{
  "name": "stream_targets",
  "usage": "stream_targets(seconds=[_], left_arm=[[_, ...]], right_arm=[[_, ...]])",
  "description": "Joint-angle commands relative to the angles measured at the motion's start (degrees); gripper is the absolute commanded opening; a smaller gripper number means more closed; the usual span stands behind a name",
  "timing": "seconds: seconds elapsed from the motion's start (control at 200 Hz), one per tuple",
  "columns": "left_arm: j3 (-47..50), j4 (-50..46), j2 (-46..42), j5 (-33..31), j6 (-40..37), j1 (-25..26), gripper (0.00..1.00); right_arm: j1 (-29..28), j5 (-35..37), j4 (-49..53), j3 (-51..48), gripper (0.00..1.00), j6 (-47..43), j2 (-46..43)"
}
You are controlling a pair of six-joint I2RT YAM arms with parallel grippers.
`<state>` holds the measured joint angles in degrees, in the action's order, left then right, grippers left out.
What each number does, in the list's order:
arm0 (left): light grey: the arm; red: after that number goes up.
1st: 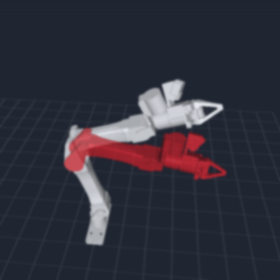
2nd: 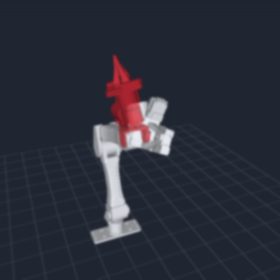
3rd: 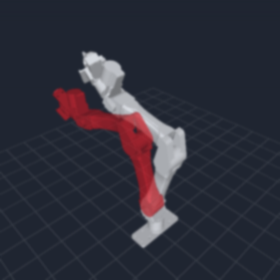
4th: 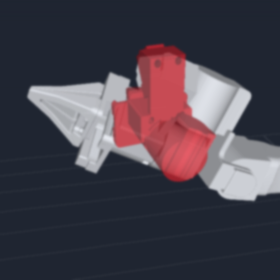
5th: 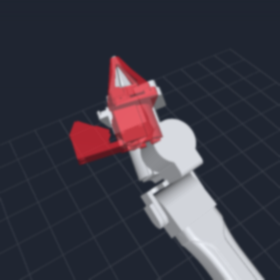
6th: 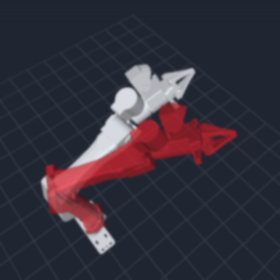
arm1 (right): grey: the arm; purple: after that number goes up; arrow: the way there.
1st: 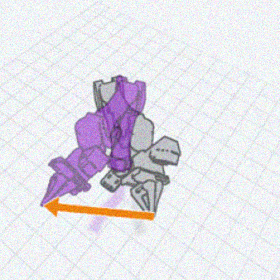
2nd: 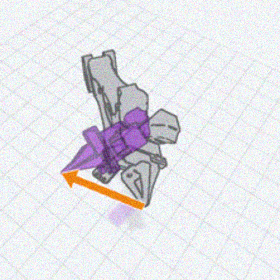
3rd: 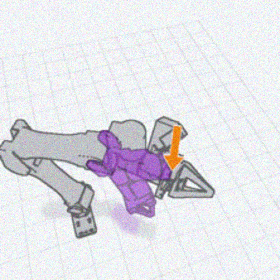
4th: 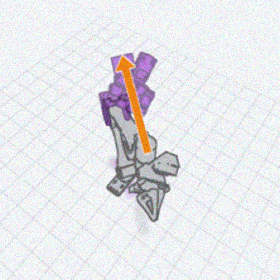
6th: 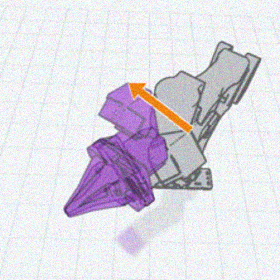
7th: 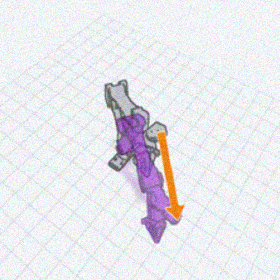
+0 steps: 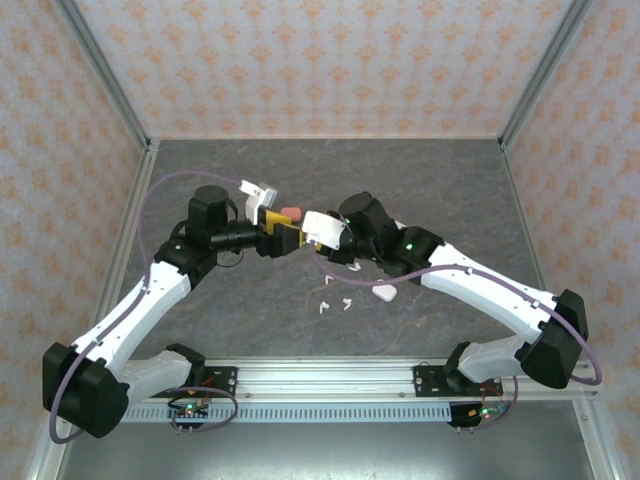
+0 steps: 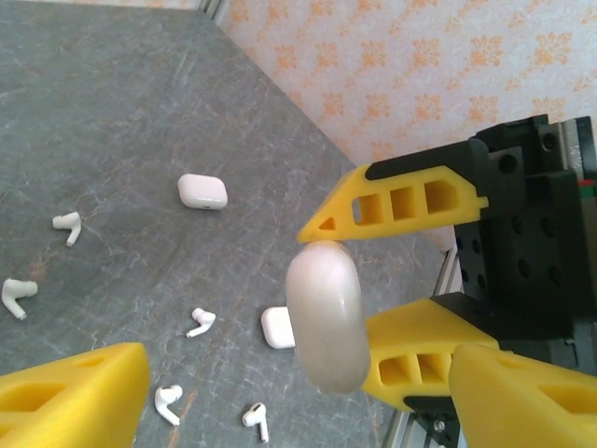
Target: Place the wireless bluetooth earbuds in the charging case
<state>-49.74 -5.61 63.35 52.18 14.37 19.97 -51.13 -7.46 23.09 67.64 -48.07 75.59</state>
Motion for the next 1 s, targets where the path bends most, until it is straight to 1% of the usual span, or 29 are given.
stream_targets(seconds=[0.0, 0.23, 0.465, 0.575, 0.616, 0.831, 0.926, 0.996], left_arm=[[-1.79, 3.86, 0.92, 2.0, 1.22, 1.01, 0.77], [-1.69, 5.67, 3.15, 4.08, 1.98, 2.31, 0.57], [-1.83, 6.04, 4.06, 5.51, 1.8, 3.28, 0.41], [-1.77, 5.97, 3.96, 5.63, 1.57, 3.41, 0.28], [-1.67, 6.04, 3.84, 5.4, 1.49, 3.39, 0.25], [-0.93, 7.54, 2.82, 4.38, 1.92, 3.47, 0.24], [-0.79, 8.55, 2.82, 4.07, 2.45, 3.66, 0.33], [-0.8, 9.04, 2.99, 3.91, 2.59, 3.87, 0.36]], right_arm=[[-0.63, 0.1, -2.15, 2.14, 0.42, 0.18, -0.7], [-0.81, 1.47, -3.0, 2.49, 0.42, 0.85, 0.07], [-0.76, 2.42, -3.49, 2.72, 0.42, 1.73, 0.43], [-0.81, 2.19, -3.32, 2.85, 0.43, 2.11, 0.35], [-0.8, 1.97, -3.02, 2.9, 0.44, 2.19, 0.28], [-0.72, 0.56, -0.72, 2.84, 0.46, 2.29, -0.21], [-0.72, -0.16, -0.16, 2.74, 0.45, 2.25, -0.22], [-0.72, -0.75, -0.09, 2.67, 0.45, 2.28, -0.15]])
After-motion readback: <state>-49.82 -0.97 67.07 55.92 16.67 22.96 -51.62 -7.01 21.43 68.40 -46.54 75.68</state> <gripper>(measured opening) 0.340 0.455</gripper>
